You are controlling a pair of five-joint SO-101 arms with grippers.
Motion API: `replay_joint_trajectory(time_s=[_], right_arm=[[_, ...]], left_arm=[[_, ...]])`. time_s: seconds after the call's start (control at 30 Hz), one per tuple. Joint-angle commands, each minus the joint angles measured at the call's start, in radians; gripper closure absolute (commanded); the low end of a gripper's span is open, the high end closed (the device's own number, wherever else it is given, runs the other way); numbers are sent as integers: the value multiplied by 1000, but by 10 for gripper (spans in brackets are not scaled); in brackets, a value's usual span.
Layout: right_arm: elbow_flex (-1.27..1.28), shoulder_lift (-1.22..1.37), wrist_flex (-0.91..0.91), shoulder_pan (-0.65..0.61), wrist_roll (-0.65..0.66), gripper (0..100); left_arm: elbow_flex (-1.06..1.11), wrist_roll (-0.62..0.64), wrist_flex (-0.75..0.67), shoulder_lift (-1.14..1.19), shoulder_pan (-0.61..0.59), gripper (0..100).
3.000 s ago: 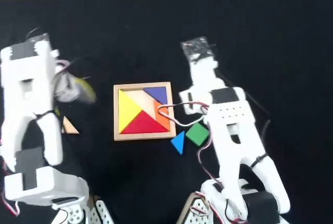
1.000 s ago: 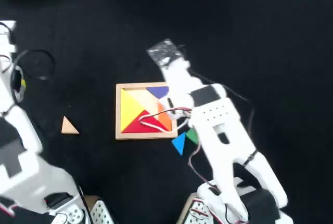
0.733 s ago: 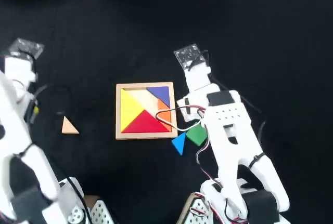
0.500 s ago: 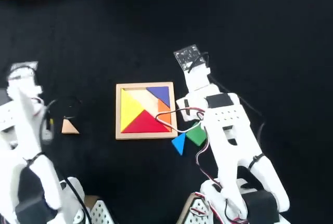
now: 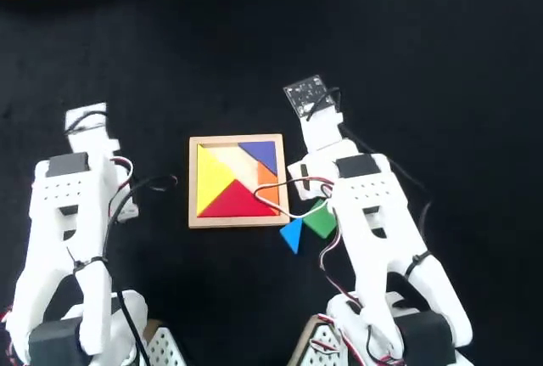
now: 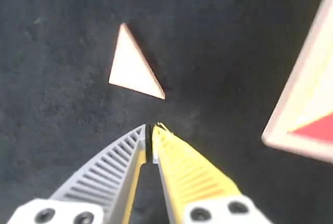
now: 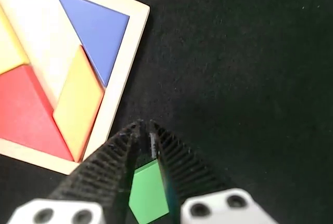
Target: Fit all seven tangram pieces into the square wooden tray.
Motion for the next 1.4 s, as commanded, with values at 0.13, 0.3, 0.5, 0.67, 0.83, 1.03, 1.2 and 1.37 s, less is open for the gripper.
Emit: replay_joint_trajectory(time_s=[0.13,0.3,0.5,0.67,0.83,1.03,1.2,1.37], right_arm=[[-4,-33,-17,21,9,987],[-2,-33,-23,20,9,987],[31,-33,-77,20,9,987],[31,-33,-77,20,9,987],[33,-33,-77,20,9,987],[33,-31,-77,20,9,987],[33,-31,-77,20,9,987],[33,-31,-77,20,9,987]], left_arm=[[-24,548,-8,-23,-67,841],[-13,614,5,-17,-130,605],[24,612,-112,-15,-151,661],[91,611,-175,-15,-157,666],[104,552,-195,-15,-163,667],[111,548,-239,-14,-165,668],[108,548,-250,60,-168,668],[5,509,-242,239,-219,668]])
